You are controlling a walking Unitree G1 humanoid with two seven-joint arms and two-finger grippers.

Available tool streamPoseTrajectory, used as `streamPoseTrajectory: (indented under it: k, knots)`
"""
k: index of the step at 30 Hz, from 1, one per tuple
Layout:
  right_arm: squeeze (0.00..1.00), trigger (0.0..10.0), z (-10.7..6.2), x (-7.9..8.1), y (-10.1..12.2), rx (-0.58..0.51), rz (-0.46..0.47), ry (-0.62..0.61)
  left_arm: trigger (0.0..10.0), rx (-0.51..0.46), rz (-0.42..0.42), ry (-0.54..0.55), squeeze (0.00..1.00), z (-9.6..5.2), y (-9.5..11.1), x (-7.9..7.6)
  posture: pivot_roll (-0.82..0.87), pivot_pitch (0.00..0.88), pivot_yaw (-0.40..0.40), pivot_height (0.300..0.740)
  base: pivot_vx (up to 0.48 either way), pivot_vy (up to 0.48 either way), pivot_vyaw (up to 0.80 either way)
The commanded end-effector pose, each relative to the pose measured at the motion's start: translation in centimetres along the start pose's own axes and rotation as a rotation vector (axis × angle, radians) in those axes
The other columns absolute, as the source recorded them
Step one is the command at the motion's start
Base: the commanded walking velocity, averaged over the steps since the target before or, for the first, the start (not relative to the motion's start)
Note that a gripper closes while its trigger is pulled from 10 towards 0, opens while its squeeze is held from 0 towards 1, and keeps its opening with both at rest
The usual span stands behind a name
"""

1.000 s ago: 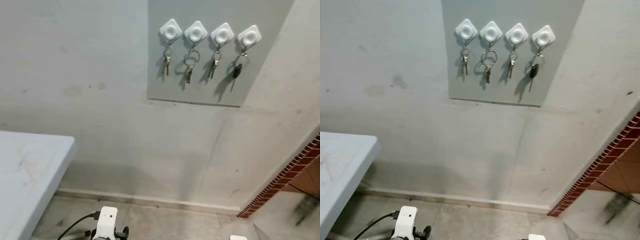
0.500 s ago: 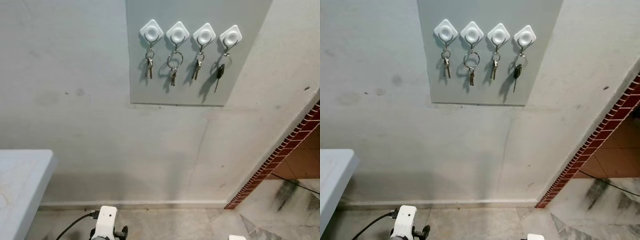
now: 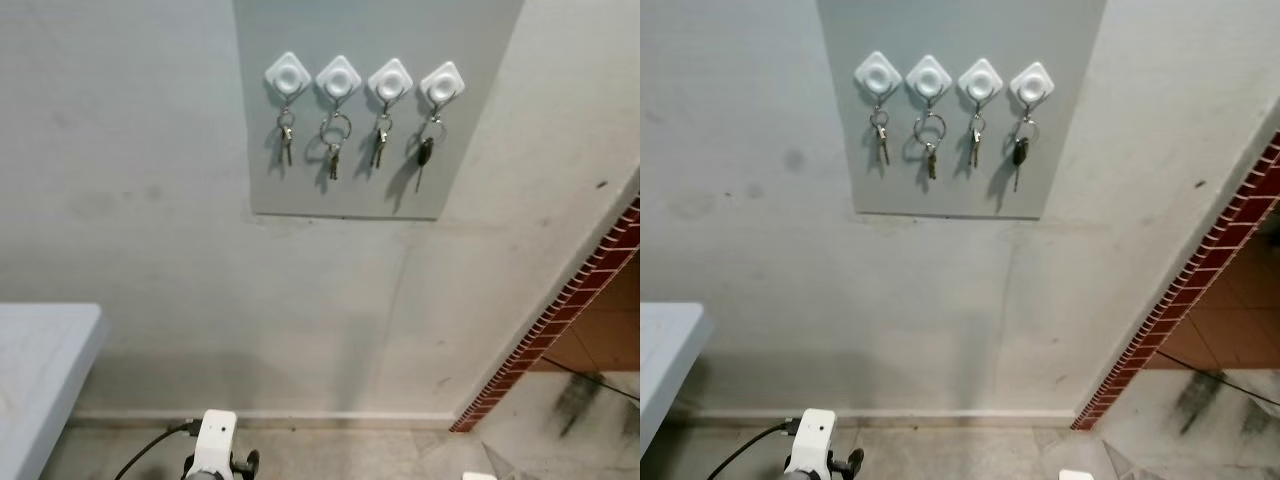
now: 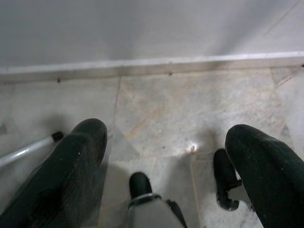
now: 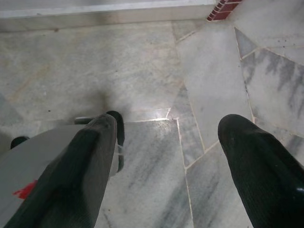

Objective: Hang keys on a hook

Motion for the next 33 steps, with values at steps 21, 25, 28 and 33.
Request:
streamPoseTrajectory:
  k: [21, 25, 28, 33]
  knots:
    - [0.00, 10.0, -0.02, -0.05, -0.01, -0.004, 0.011, -0.004, 10.0, 0.002, -0.004, -0.006, 0.00, 0.00, -0.01, 0.00, -0.04, 0.000, -0.023, 0.740, 0.000, -0.210, 0.00]
    - [0.00, 10.0, -0.02, -0.07, -0.01, -0.005, 0.011, -0.005, 10.0, 0.000, -0.005, -0.006, 0.00, -0.01, 0.01, 0.01, -0.04, 0.000, -0.025, 0.740, 0.000, -0.310, 0.00]
    - [0.00, 10.0, -0.03, -0.08, -0.02, -0.005, 0.011, -0.005, 10.0, 0.000, -0.004, -0.007, 0.00, 0.00, 0.02, -0.01, -0.04, 0.000, -0.025, 0.740, 0.000, -0.311, 0.00]
    - [0.00, 10.0, -0.04, -0.12, -0.03, -0.007, 0.012, -0.006, 10.0, 0.000, -0.009, -0.008, 0.00, -0.01, -0.04, -0.06, -0.04, 0.000, -0.025, 0.740, 0.000, -0.310, 0.00]
Point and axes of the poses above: a point about 5 cm out from each wrist's last joint towards the gripper, its own z axis pointing out of the wrist towards the gripper, its own y axis along the axis of the wrist's last joint, x = y × z, the point moved 2 cm from there along z, pointing out of the wrist towards the gripper, and after that the axes turned 3 degrees about -z, right-handed, at the moved point
